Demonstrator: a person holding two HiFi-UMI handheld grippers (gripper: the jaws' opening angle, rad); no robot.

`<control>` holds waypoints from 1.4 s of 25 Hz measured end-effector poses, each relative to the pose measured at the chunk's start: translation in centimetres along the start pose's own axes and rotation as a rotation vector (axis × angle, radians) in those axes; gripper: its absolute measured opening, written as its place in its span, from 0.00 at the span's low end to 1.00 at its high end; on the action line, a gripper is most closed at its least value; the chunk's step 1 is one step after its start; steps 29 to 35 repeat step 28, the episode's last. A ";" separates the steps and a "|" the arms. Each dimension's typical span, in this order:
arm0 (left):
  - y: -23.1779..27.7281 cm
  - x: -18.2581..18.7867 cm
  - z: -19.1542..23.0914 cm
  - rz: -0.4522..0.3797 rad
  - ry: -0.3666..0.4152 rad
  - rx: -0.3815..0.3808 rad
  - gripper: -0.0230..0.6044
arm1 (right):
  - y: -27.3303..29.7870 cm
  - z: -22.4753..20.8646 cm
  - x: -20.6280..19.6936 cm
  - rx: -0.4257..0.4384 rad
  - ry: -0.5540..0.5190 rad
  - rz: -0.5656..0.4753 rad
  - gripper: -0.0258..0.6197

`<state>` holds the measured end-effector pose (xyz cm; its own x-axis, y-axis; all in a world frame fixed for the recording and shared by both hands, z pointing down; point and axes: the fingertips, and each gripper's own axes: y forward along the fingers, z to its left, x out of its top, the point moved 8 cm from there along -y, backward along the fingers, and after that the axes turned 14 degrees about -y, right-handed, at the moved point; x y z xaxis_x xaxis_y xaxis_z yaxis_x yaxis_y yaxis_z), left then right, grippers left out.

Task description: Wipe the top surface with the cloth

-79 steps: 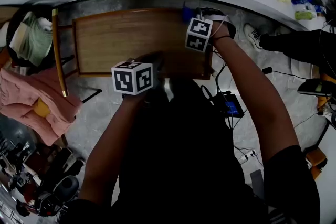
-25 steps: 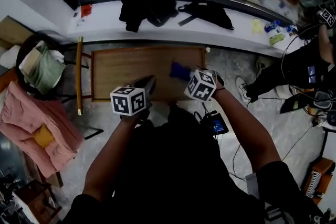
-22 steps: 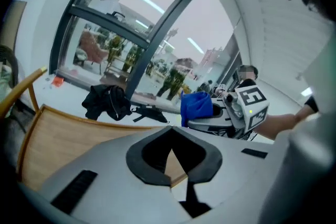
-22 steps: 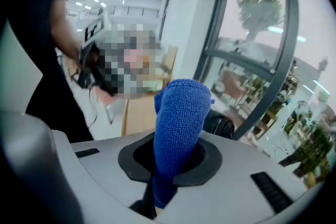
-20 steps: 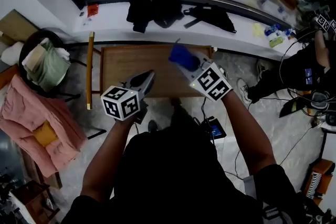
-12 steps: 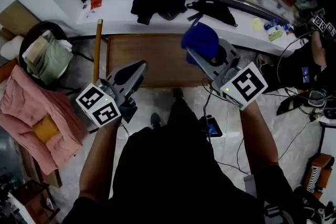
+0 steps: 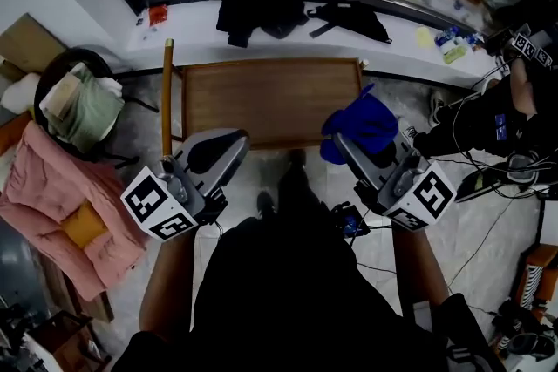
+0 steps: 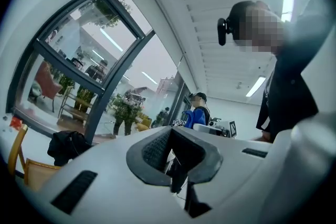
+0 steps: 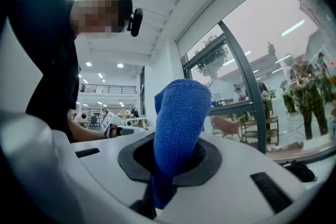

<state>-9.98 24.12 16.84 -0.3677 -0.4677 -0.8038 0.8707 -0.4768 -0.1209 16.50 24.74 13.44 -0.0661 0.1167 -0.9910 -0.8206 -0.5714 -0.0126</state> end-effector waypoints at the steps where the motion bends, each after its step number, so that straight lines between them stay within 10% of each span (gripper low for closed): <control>1: 0.0 0.0 -0.1 0.006 0.008 -0.003 0.05 | 0.0 0.2 -0.4 0.006 0.014 0.004 0.11; 35: -1.8 -2.3 -1.6 0.063 0.053 -0.067 0.05 | 2.6 3.1 -0.9 0.049 -0.079 0.084 0.11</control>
